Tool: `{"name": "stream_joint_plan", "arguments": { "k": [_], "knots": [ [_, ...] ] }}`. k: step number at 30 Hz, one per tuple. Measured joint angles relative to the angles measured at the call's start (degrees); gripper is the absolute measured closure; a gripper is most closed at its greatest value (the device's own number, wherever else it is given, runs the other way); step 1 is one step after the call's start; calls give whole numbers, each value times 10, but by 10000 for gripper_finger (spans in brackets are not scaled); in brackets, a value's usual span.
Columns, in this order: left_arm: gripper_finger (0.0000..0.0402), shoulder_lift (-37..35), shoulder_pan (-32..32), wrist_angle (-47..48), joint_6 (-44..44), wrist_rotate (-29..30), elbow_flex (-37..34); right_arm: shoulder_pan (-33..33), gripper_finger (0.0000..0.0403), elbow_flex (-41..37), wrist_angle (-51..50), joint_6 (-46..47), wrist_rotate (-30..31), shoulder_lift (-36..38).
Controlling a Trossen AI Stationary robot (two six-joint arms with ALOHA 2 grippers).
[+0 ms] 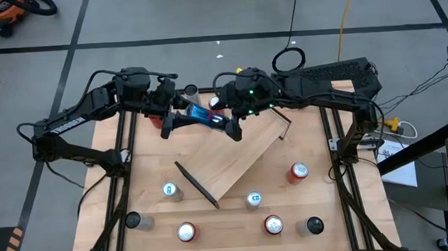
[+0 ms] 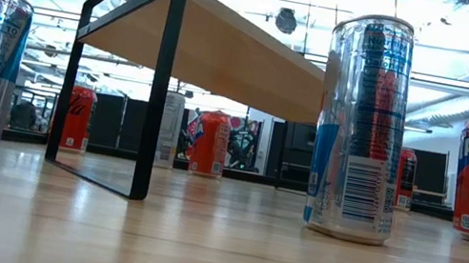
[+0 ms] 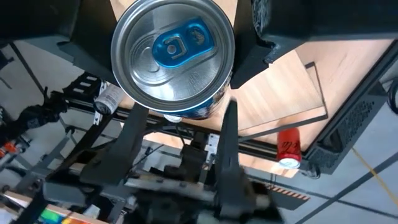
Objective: Place canned beverage on shelf
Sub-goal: Put the top blue soda can on the shelf
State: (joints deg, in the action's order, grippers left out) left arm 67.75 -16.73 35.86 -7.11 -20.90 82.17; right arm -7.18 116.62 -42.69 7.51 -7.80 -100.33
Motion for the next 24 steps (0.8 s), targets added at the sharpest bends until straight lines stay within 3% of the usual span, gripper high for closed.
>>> {"name": "stream_joint_plan", "arguments": {
  "k": [9,14,24],
  "knots": [
    [176,0,12,-6,20,0,0,0,118,0,-1,-7,-19,-9],
    [176,0,12,-7,20,-1,0,-4,139,0,-1,-7,-59,-9],
    [176,8,12,-10,21,-3,1,-5,168,0,-6,-34,-62,-9]
  ]
}}
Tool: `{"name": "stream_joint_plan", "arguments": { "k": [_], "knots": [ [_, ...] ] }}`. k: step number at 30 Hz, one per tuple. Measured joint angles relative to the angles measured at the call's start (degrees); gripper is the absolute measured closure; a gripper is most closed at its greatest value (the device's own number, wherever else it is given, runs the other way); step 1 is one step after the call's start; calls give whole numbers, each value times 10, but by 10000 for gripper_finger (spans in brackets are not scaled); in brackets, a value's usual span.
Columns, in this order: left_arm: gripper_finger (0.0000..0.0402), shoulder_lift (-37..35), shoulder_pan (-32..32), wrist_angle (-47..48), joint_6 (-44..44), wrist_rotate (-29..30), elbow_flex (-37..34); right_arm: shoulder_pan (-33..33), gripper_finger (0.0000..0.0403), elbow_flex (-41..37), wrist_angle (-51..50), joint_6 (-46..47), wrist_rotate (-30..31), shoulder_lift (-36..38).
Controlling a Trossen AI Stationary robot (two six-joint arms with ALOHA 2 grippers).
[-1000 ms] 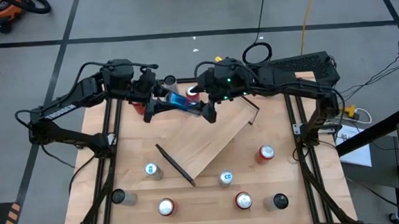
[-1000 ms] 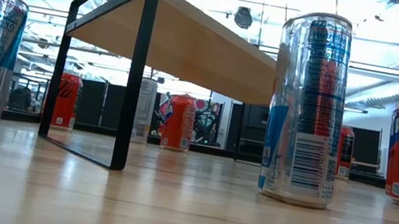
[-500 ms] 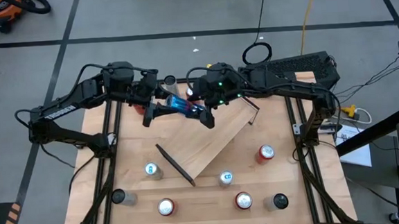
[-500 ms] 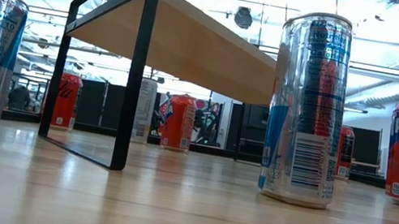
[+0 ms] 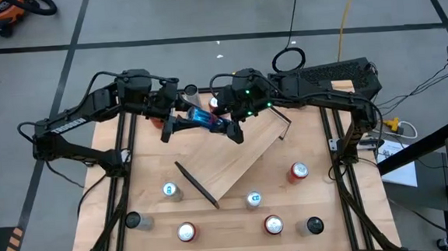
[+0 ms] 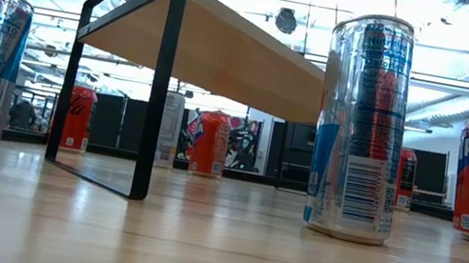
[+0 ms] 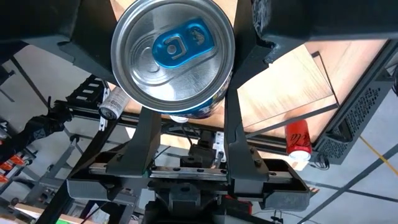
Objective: Place canned beverage on shelf
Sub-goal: Put the top blue soda can on the shelf
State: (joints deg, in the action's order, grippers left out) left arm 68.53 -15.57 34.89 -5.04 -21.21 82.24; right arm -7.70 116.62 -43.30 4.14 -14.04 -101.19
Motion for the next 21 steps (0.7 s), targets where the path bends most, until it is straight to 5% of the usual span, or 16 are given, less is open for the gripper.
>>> {"name": "stream_joint_plan", "arguments": {
  "k": [9,21],
  "knots": [
    [176,1,0,-3,-5,-10,0,-5,139,0,11,-7,-33,0],
    [176,1,0,8,-9,-11,0,-7,175,0,26,-5,-57,-18]
  ]
}}
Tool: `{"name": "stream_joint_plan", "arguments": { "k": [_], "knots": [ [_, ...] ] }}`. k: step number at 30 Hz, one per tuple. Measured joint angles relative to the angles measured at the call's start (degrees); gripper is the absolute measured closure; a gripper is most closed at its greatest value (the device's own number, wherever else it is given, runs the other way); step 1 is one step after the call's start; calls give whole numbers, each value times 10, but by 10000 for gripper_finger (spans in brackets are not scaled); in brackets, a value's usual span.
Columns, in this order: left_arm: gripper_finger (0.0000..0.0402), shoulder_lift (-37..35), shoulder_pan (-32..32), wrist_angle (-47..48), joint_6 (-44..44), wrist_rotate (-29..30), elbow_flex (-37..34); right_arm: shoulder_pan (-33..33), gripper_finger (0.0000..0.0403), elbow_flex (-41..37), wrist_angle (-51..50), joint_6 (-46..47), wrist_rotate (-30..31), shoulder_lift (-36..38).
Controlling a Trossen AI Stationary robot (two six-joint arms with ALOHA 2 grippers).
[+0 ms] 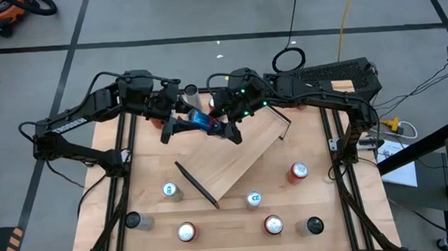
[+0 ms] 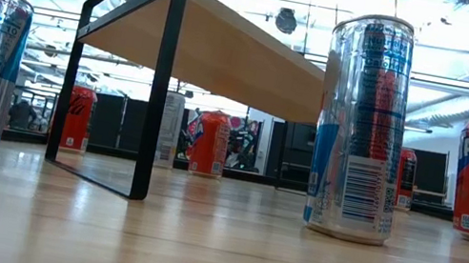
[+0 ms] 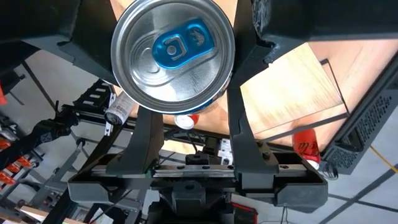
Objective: Place canned beverage on shelf
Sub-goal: Put the top blue soda can on the shelf
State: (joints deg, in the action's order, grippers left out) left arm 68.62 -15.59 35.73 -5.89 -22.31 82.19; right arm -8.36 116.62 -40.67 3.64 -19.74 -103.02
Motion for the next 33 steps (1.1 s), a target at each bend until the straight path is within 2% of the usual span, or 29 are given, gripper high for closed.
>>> {"name": "stream_joint_plan", "arguments": {
  "k": [7,15,20,33],
  "knots": [
    [166,0,0,-3,-18,7,0,0,198,0,1,-1,-1,0],
    [96,0,1,-11,-26,53,0,-1,200,0,2,2,2,-1],
    [68,0,0,-10,-29,66,0,-7,200,0,1,2,0,0],
    [61,-39,-1,-42,-93,174,0,-32,201,-1,-24,6,-1,22]
  ]
}}
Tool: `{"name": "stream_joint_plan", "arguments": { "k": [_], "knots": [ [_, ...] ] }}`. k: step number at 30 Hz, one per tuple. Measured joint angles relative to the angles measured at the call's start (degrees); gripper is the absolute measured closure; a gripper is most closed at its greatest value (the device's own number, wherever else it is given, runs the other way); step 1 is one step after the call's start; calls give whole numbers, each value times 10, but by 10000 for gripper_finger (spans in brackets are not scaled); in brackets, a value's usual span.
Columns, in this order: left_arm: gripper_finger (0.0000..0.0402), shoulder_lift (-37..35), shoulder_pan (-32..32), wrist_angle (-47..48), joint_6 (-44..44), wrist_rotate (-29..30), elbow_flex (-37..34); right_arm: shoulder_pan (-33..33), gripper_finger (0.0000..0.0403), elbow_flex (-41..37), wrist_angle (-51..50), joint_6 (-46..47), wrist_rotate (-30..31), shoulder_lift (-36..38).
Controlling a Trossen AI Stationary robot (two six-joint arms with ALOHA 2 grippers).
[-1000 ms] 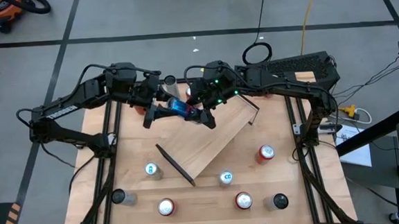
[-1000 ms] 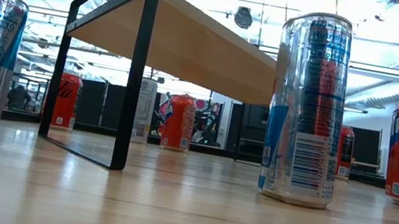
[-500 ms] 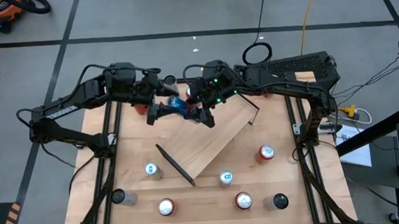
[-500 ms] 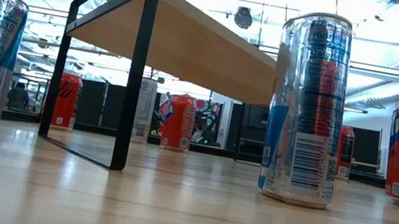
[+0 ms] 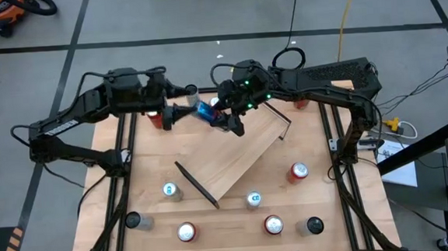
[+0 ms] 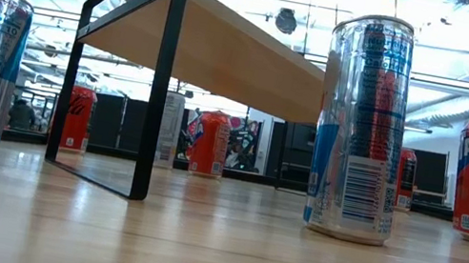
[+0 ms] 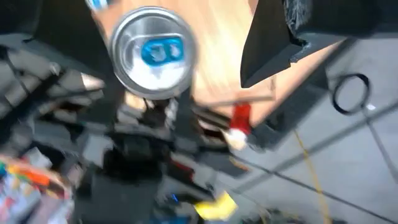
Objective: Place canned beverage on shelf
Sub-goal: Put the top blue soda can on the shelf
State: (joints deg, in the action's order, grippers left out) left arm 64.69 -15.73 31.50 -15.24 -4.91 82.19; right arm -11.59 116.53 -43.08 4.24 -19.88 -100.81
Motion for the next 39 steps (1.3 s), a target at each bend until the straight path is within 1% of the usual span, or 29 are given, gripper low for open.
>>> {"name": "stream_joint_plan", "arguments": {
  "k": [4,7,11,16,24,29,33,36,39],
  "knots": [
    [61,-14,0,0,-10,45,0,-8,201,0,-6,10,-1,18],
    [61,-18,0,7,-10,59,0,-15,201,0,-7,13,-1,35],
    [61,-18,0,8,-11,60,0,-24,201,0,-13,36,1,63],
    [61,-18,0,16,-11,60,0,-31,201,0,-47,55,2,96],
    [61,-18,1,38,-12,39,0,-37,201,0,-145,36,3,146],
    [61,-17,1,38,-13,37,0,-38,201,-4,-162,34,5,172],
    [61,-17,1,37,-29,37,0,-38,201,-56,-146,34,4,205],
    [61,-17,1,37,-49,50,0,-37,201,-132,-98,46,3,243],
    [61,-14,1,34,-82,67,0,-37,201,-219,-26,69,3,288]
  ]
}}
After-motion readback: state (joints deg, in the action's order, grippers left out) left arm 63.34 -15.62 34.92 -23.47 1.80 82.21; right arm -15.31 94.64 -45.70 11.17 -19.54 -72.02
